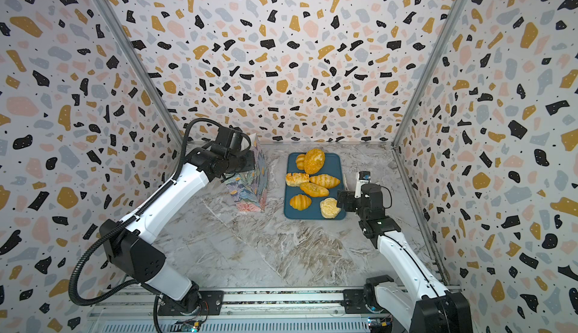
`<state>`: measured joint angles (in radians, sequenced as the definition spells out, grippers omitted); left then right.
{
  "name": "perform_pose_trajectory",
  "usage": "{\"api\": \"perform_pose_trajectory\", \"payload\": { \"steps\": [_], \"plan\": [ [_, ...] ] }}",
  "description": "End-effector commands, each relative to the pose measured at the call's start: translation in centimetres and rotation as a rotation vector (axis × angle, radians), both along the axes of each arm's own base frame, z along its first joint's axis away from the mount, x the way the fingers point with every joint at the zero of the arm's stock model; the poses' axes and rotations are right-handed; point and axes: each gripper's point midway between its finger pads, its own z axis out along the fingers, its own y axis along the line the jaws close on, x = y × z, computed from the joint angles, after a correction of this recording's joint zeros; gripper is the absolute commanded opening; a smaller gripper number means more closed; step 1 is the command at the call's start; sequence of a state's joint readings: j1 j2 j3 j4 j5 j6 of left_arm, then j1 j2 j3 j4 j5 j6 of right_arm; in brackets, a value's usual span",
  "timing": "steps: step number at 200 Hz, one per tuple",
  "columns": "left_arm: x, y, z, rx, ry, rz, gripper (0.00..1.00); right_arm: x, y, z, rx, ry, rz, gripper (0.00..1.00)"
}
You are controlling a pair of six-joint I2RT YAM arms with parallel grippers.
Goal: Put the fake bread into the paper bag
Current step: 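Lift and carry the bag with the left gripper toward the teal tray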
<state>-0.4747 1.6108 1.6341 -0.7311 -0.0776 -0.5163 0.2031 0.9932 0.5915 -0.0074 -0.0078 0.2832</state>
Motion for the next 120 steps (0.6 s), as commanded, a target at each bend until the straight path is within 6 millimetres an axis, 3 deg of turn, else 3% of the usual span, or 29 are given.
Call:
{"api": "perform_pose_trajectory", "payload": {
  "steps": [1, 10, 21, 34, 51, 55, 99, 120],
  "plan": [
    [0.4, -1.1, 1.3, -0.058, -0.031, -0.01, 0.02, -0.2, 0.1, 0.9, 0.007, -0.034, 0.005, 0.99],
    [0.4, -1.2, 1.6, -0.068, -0.039, -0.009, 0.08, -0.2, 0.0, 0.9, 0.006, -0.034, 0.004, 0.99],
    [0.5, -1.2, 1.8, -0.076, -0.044, -0.004, 0.24, -0.2, 0.0, 0.9, 0.007, -0.036, 0.004, 0.99],
    [0.5, -1.4, 2.0, -0.084, -0.049, -0.006, 0.34, -0.2, 0.0, 0.9, 0.007, -0.036, 0.001, 0.99],
    [0.6, -1.6, 2.5, -0.095, -0.056, -0.009, 0.56, -0.3, 0.0, 0.9, 0.007, -0.036, 0.003, 0.99],
    [0.5, -1.7, 2.7, -0.098, -0.061, -0.01, 0.66, -0.3, 0.0, 0.9, 0.008, -0.036, 0.004, 0.99],
    [0.7, -1.7, 6.0, -0.127, -0.128, -0.005, 1.0, -0.4, 0.1, 0.9, 0.014, -0.037, 0.012, 0.99],
    [0.6, -1.6, 7.6, -0.14, -0.158, -0.005, 1.0, -0.4, 0.0, 1.0, 0.015, -0.038, 0.005, 0.99]
  ]
}}
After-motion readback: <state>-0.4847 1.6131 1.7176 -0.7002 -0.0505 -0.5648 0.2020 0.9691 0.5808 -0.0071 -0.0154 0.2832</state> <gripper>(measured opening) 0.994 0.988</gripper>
